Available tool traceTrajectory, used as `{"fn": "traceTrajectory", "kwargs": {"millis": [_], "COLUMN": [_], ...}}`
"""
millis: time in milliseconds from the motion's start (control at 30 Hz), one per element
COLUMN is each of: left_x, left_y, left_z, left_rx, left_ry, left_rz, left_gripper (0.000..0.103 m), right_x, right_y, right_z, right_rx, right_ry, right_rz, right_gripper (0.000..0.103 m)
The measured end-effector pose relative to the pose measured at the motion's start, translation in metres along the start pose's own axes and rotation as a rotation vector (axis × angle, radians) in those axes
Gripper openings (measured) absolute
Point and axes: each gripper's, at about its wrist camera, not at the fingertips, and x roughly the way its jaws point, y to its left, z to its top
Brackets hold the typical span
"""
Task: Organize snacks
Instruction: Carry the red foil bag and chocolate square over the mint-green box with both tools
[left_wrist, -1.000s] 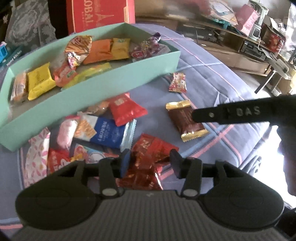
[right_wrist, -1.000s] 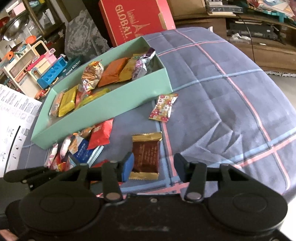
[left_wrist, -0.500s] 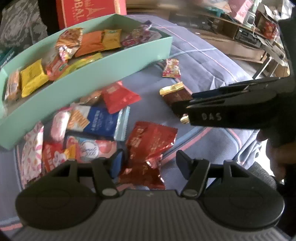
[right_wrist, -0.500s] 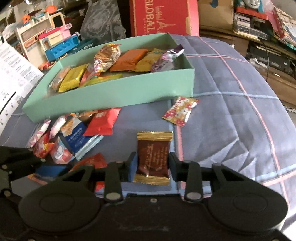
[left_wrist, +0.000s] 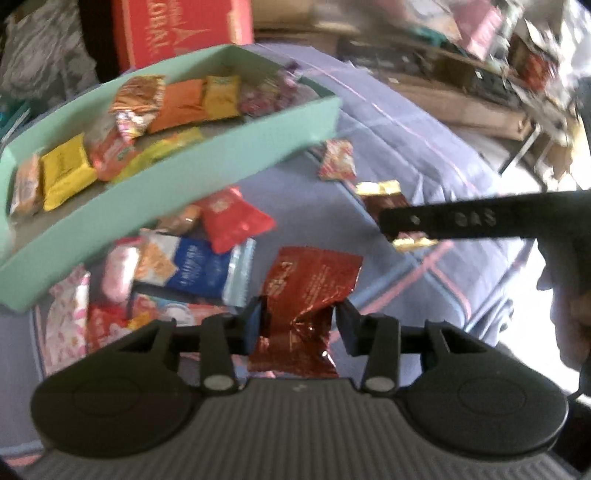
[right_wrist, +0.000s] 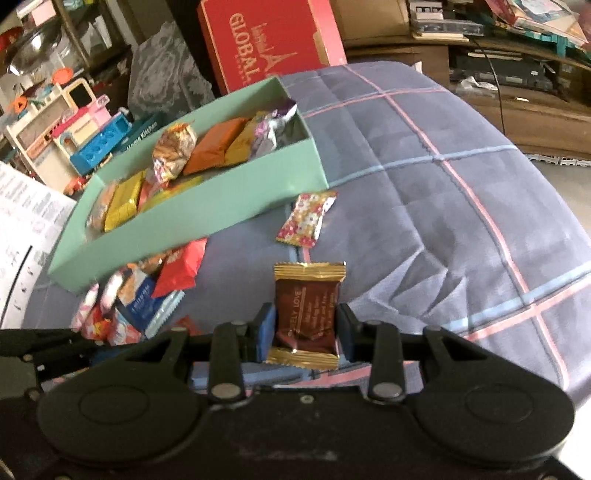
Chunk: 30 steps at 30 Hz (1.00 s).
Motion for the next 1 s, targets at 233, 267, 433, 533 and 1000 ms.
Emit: {"fn": "traceTrajectory", "kwargs": {"millis": [233, 267, 433, 533, 1000], "left_x": [-0.032, -0.038, -0.056, -0.058, -0.017], "left_y": [0.044, 0.053, 0.098, 0.123, 0.182], "left_z": [0.026, 0.03, 0.048, 0.056, 0.077], "left_rx": [-0.153, -0.177, -0.278, -0.33, -0.431], "left_ry": [-0.112, -0.136, -0.215, -0.223, -0.15], "left_rz": [0.028, 0.035, 0.079, 0.112, 0.159], "left_gripper": [0.042, 0.042, 0.042, 0.042, 0.043], "right_x": [-0.017, -0.018, -0.013, -0.004, 0.06], "right_y": [0.023, 0.026, 0.046, 0.058, 0.084], "right_z": [0.028, 0.034, 0.067, 0.087, 0.12], "right_rx": [-0.03, -0.035, -0.035, -0.035, 0.005], "right_ry": [-0.059, -0.066, -0.086, -0.091, -0.003], "right_rz": [0.05, 0.06, 0.105, 0.122, 0.117], "right_gripper": [0.035, 0.035, 0.035, 0.035, 0.035]}}
